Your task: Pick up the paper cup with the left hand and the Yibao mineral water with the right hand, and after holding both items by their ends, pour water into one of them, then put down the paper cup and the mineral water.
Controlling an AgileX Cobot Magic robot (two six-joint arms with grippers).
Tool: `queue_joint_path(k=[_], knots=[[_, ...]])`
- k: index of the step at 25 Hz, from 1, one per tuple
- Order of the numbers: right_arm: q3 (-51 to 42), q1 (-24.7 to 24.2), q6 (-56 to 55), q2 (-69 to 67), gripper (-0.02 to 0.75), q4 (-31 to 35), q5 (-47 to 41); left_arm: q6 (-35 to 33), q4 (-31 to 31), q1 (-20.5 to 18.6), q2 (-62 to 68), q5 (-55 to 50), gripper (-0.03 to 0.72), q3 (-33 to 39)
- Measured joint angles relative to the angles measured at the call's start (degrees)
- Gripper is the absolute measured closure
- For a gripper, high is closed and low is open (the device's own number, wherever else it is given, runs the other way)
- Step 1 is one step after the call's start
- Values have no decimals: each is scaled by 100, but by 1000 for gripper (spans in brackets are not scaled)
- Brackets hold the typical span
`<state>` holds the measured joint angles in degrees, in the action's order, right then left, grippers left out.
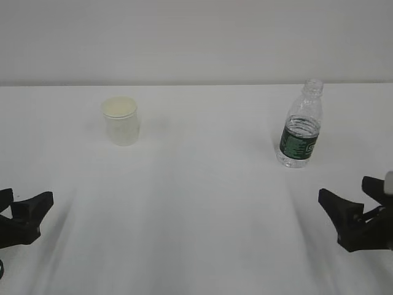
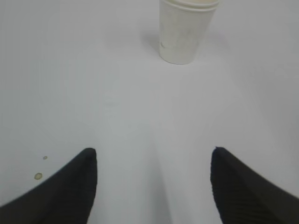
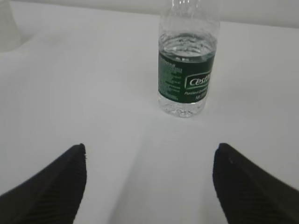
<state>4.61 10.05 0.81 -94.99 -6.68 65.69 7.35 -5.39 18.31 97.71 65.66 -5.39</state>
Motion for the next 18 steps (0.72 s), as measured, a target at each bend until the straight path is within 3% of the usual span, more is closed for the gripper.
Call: queue_joint_path(k=[18], knots=[[602, 0, 128, -736, 94, 186, 0, 0, 0, 0, 0, 0, 149, 0]])
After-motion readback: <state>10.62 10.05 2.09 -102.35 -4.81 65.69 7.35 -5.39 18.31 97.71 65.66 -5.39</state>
